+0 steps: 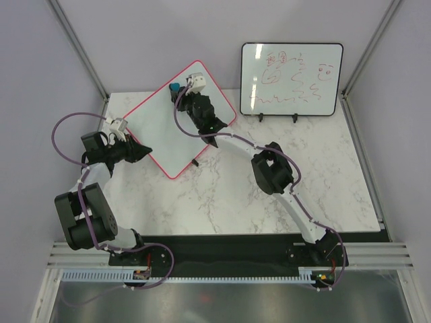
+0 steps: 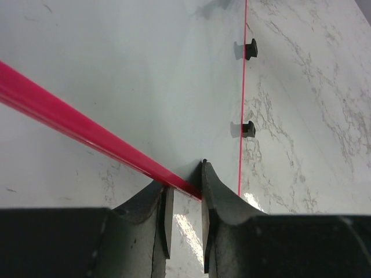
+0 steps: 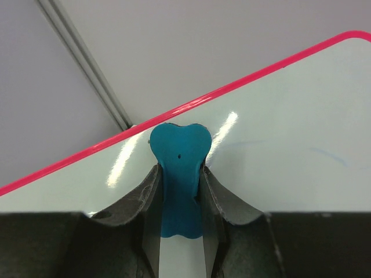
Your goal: Erase the whiteboard
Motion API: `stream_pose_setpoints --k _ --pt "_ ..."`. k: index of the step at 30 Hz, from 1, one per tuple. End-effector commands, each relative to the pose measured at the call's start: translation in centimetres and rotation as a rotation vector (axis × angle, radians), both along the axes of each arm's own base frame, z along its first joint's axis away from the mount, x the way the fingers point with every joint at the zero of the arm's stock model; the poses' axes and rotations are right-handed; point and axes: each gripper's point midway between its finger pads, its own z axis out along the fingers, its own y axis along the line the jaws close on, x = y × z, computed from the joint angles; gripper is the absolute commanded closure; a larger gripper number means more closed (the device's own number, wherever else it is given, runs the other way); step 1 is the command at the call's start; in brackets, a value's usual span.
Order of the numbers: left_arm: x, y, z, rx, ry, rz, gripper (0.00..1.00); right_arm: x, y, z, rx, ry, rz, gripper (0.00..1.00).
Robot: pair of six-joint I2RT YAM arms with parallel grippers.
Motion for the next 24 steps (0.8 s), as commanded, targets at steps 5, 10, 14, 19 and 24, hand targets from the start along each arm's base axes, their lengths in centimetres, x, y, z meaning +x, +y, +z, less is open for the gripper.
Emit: stream_pose_setpoints --k 5,10,14,19,24 --pt "2.4 1.9 2.7 0.217 -0.238 -0.012 0.98 -5.9 6.7 -1.7 -0.063 -0.012 0.178 1.00" --pt "2.3 1.9 2.5 0.219 -0.235 -0.011 0.98 -8.8 9.3 0.6 0.008 -0.064 0.285 1.00" --pt "2.3 1.8 2.6 0.218 -0.236 -0.013 0.98 -6.5 7.8 2.1 0.092 -0.122 0.184 1.00" --pt "2.2 1.8 2.9 0.220 -0.242 -0.011 0.98 -0.6 2.8 2.7 0.221 -0.087 0.001 1.00" --pt "2.3 1.9 3.1 0.230 -0.247 -0.014 0.98 4.2 -2.8 0.6 0.326 0.013 -0.139 1.00"
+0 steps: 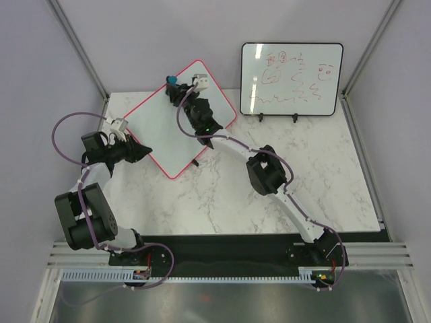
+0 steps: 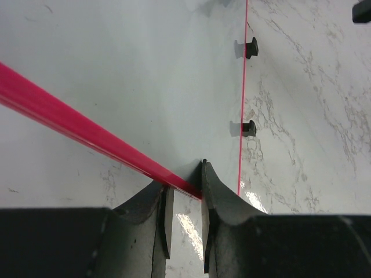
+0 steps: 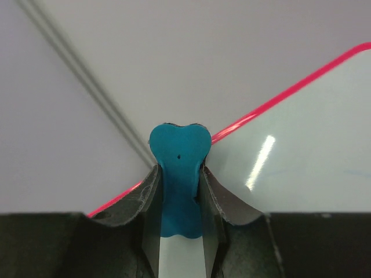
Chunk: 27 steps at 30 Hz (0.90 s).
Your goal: Erase the whiteboard
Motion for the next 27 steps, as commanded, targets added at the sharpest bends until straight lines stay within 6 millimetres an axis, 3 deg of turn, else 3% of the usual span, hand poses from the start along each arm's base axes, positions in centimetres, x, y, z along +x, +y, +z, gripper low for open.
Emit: stream_pose_setpoints --k 1,4,8,12,17,18,22,25,27 --pt "2.3 1.9 2.9 0.218 -0.235 -0.010 0.98 6.4 -7.3 -2.3 0.108 0.109 -0.187 1.00" --pt "2.3 1.9 3.0 0.223 -0.238 -0.010 0.98 8.2 -10.3 -1.2 0.214 0.130 -0.207 1.00" --pt "2.3 2.0 3.0 0.226 -0.236 -0.009 0.98 8.4 -11.0 0.6 0.253 0.099 -0.206 1.00" --pt "2.4 1.9 3.1 0.217 -0.234 -0.009 0.98 7.4 -8.9 0.1 0.258 0.107 -0.126 1.00" --pt "2.4 2.0 3.1 0.221 -0.235 -0.004 0.98 3.6 -3.7 -0.5 0.202 0.093 -0.033 1.00" --pt "2.4 2.0 3.1 0.220 -0.232 -0.004 0.98 2.2 -2.0 -0.3 0.202 0.083 0.007 1.00" --pt "2.4 2.0 2.9 0.220 -0.228 -0.004 0.98 -0.9 1.2 0.5 0.150 0.027 0.060 1.00" --pt "2.3 2.1 2.7 0.226 -0.228 -0.002 0.98 -1.8 1.7 1.4 0.124 -0.020 0.058 1.00" --pt "2.2 2.0 2.7 0.227 -0.229 -0.005 0.98 -1.1 0.7 1.2 0.130 -0.009 0.017 1.00"
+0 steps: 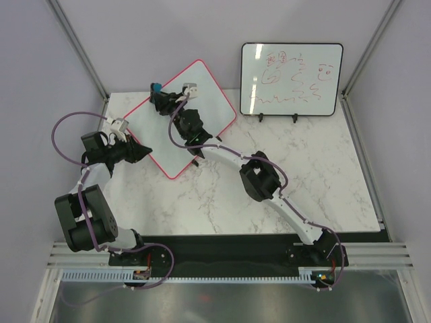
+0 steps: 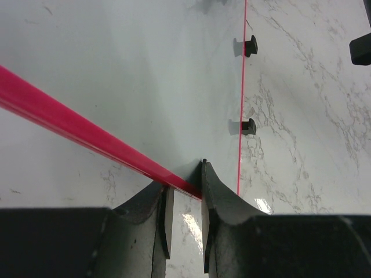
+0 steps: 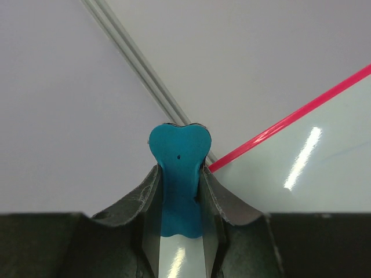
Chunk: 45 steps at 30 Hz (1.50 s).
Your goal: Erase the whiteboard
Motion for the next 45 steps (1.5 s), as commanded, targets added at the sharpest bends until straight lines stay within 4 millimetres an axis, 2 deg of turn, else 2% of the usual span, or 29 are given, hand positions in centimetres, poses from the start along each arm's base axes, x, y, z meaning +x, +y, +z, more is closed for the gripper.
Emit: stream_pose_setpoints --k 1,3,6,7,10,13,15,20,23,27,29,30,32,33,34,36,39,41,45 --pt "2.3 2.2 2.4 0.210 -0.218 0.006 0.98 1.7 -1.9 0.3 -0.042 -0.032 -0.054 1.00" --pt "2.2 2.1 2.5 0.216 -0.224 0.003 0.98 3.2 -3.7 -0.1 -0.046 -0.013 -0.107 1.00" --pt "2.2 2.2 2.3 0.218 -0.224 0.002 0.98 6.4 -7.6 -1.2 -0.028 0.048 -0.194 1.00" --pt "2.2 2.1 2.3 0.218 -0.224 -0.001 0.98 7.9 -9.5 -1.3 -0.029 0.054 -0.228 1.00" --pt "2.2 2.1 2.3 0.217 -0.223 0.001 0.98 10.1 -12.0 -2.5 -0.070 0.078 -0.280 1.00" --pt "2.2 2.0 2.3 0.216 -0.224 -0.003 0.98 11.2 -13.9 -3.7 -0.106 0.110 -0.312 1.00" --pt "2.2 2.0 2.3 0.213 -0.221 -0.002 0.98 11.1 -14.0 -3.6 -0.114 0.104 -0.300 1.00" --pt "2.2 2.1 2.3 0.220 -0.223 0.003 0.98 9.7 -11.6 -2.6 -0.135 0.066 -0.215 1.00" --pt "2.2 2.2 2.3 0.223 -0.225 0.004 0.98 7.8 -9.0 -1.6 -0.160 0.023 -0.154 1.00" --pt "2.2 2.2 2.3 0.224 -0.224 0.004 0.98 3.8 -4.5 -0.6 -0.206 -0.046 -0.059 1.00" --pt "2.2 2.2 2.3 0.225 -0.218 0.004 0.98 3.4 -4.2 -0.4 -0.225 -0.067 -0.066 1.00" --pt "2.1 2.2 2.4 0.227 -0.218 0.005 0.98 4.1 -4.9 -0.5 -0.220 -0.047 -0.109 1.00" --pt "2.0 2.2 2.3 0.234 -0.218 0.002 0.98 5.4 -6.5 0.9 -0.178 -0.041 -0.163 1.00" --pt "2.0 2.3 2.3 0.237 -0.219 0.001 0.98 7.2 -8.3 -0.2 -0.173 -0.004 -0.215 1.00" --pt "1.9 2.3 2.2 0.241 -0.221 0.000 0.98 7.9 -9.4 1.7 -0.122 -0.021 -0.235 1.00" --pt "1.9 2.2 2.1 0.239 -0.217 -0.002 0.98 9.6 -11.5 1.8 -0.068 -0.014 -0.274 1.00" --pt "1.7 2.2 1.6 0.241 -0.208 -0.003 0.98 10.4 -13.6 3.3 -0.025 -0.064 -0.326 1.00" --pt "1.7 2.2 1.4 0.242 -0.206 -0.004 0.98 10.5 -13.6 3.7 -0.037 -0.091 -0.321 1.00" --pt "1.7 2.1 1.6 0.235 -0.205 -0.002 0.98 11.0 -13.3 2.0 -0.101 -0.101 -0.294 1.00"
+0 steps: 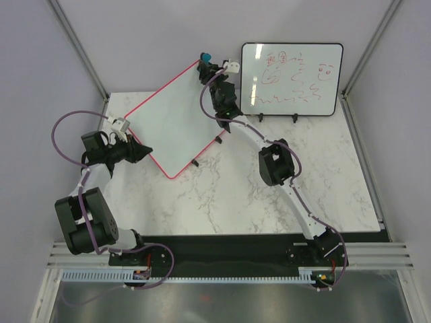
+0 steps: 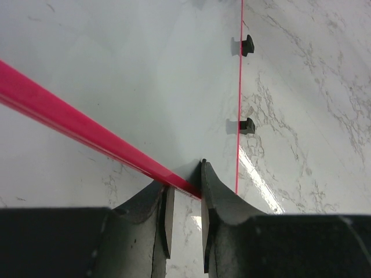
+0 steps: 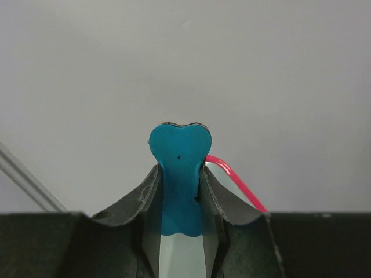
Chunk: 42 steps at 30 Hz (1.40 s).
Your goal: Erase the whiteboard
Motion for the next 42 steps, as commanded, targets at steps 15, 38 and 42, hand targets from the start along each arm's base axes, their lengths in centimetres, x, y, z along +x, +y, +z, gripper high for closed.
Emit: stream_pose_setpoints --k 15,38,42 --pt "1.8 2.5 0.6 0.215 -0.166 0.026 0.98 -6.5 0.9 -8.0 -0.097 0.157 0.162 1.00" --pt "1.5 2.5 -0.1 0.216 -0.154 0.030 0.98 -3.3 4.3 -3.4 0.008 0.046 0.079 1.00" --pt "1.5 2.4 0.1 0.216 -0.159 0.028 0.98 -5.4 4.9 -7.3 -0.075 0.117 0.148 1.00"
